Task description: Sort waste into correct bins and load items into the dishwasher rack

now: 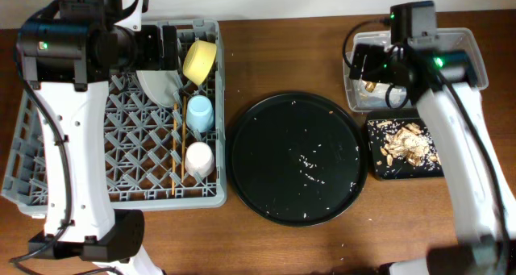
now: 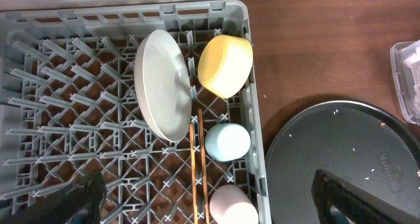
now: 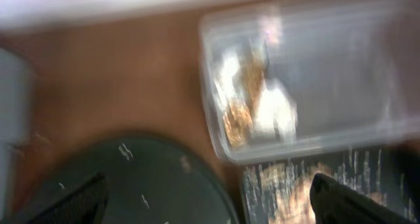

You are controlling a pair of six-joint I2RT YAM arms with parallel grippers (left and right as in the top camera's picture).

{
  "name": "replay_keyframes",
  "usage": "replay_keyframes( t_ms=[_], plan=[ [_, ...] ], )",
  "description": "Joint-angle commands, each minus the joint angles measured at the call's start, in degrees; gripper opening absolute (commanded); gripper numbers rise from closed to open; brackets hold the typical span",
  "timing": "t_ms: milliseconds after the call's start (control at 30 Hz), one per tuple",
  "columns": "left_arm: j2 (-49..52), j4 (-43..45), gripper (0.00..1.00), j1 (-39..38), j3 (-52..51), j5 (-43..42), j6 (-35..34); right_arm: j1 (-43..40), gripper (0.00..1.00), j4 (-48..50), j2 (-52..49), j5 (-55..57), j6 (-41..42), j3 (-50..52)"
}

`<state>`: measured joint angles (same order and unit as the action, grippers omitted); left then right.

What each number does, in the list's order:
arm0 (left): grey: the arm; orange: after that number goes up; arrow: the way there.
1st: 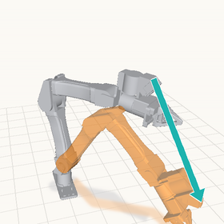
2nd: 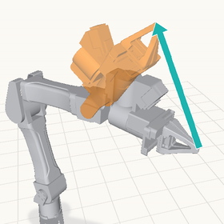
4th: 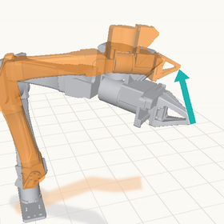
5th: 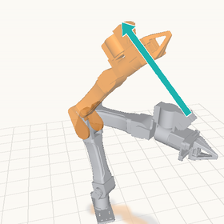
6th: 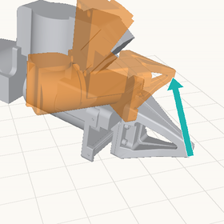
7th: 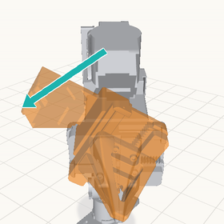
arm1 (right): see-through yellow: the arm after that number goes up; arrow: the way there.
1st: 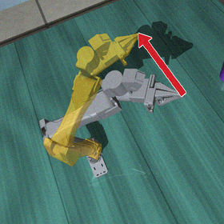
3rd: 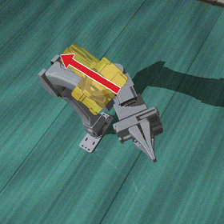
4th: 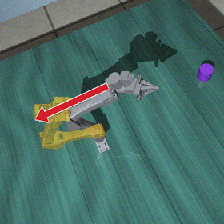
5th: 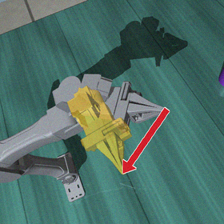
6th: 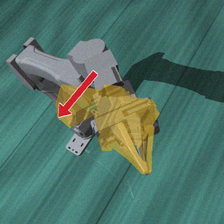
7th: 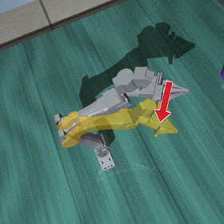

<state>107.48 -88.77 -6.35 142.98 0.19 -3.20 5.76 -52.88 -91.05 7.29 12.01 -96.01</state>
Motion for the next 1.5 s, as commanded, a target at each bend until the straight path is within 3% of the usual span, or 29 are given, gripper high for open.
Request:
replay_keyframes(
  t_ms=[0,200,400,633,900,1467],
  plan=[
    [0.26,-0.02,0.99,0.02,0.00,-0.63,0.24,1.31,0.99,6.38,12.79,0.42,-5.60,5.90],
    [0.26,-0.02,0.99,-0.09,0.00,-0.63,0.24,0.17,0.99,21.57,31.41,-5.79,-5.60,27.71],
    [0.26,-0.02,0.99,-0.09,0.00,-0.63,0.24,-4.92,0.98,43.67,54.73,-14.12,-5.57,61.40],
    [0.26,-0.02,0.99,-0.24,0.00,-0.59,0.24,-5.84,0.98,51.87,78.01,-15.96,-5.57,84.94],
    [0.28,-0.02,0.99,-0.24,0.00,-0.59,0.24,-5.81,0.98,51.91,90.90,-17.92,-5.55,95.45],
    [0.28,-0.02,0.99,-0.24,0.00,-0.59,0.24,-5.79,0.98,49.70,90.68,-20.37,-5.60,95.69]
  ],
)
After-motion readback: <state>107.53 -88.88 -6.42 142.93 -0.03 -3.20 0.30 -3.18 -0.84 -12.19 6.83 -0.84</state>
